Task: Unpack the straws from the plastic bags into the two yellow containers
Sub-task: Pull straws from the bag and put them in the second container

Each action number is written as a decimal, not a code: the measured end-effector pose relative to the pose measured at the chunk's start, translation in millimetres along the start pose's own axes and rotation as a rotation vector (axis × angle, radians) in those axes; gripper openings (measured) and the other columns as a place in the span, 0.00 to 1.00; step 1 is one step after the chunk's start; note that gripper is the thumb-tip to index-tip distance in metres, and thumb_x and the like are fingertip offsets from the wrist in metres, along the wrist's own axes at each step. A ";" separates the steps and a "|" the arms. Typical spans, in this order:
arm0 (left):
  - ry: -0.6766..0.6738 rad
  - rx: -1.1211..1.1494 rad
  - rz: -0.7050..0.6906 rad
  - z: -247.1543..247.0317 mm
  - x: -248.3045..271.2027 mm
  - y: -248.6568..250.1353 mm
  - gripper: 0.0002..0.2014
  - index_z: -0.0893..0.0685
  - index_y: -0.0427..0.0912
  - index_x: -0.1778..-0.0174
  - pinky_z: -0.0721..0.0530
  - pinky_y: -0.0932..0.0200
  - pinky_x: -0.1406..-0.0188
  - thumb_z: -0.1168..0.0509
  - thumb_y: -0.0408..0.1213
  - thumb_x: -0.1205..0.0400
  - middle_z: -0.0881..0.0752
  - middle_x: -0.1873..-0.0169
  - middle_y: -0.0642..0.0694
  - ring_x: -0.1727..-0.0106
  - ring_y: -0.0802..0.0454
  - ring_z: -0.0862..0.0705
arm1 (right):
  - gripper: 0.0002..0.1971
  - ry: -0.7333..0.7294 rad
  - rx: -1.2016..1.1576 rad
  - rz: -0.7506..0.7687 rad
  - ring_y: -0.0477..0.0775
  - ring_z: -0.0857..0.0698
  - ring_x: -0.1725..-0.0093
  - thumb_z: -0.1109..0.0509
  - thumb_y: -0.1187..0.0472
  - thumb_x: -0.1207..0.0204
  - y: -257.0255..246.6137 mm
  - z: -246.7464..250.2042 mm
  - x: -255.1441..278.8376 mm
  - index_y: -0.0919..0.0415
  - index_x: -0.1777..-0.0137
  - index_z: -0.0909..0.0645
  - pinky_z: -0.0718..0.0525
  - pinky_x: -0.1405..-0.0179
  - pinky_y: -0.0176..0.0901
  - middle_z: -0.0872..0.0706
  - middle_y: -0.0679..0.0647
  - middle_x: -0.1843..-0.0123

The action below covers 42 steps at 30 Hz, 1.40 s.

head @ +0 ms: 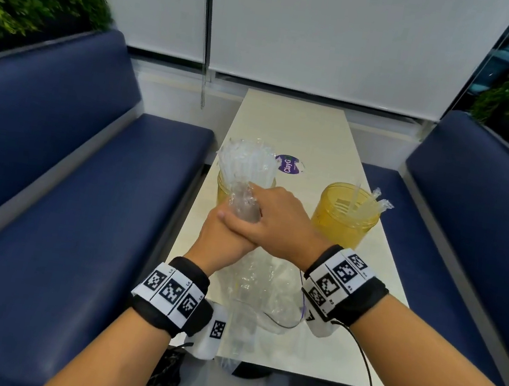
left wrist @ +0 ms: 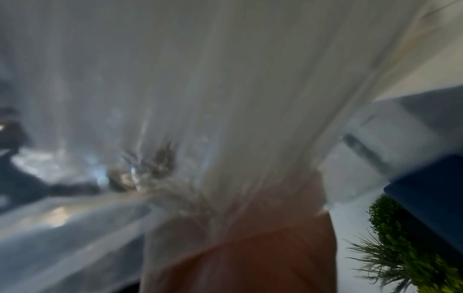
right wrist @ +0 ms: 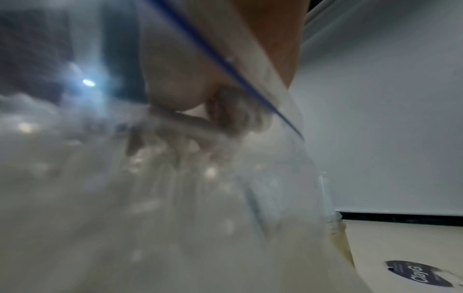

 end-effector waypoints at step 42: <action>0.091 -0.233 0.214 3.0 -1.6 -8.1 0.10 0.11 0.59 0.51 0.27 0.60 0.51 0.24 0.56 0.24 0.21 0.49 0.56 0.48 0.65 0.23 | 0.31 0.341 0.207 -0.822 0.68 0.12 0.50 0.40 0.35 0.18 218.0 27.3 12.2 0.66 0.40 0.17 0.24 0.58 0.49 0.12 0.64 0.50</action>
Point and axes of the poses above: each hand's wrist, its own x-axis away from the middle knuckle, its own z-axis out of the back of the hand, y = z × x, the point moved 3 cm from there along -x, towards the middle knuckle
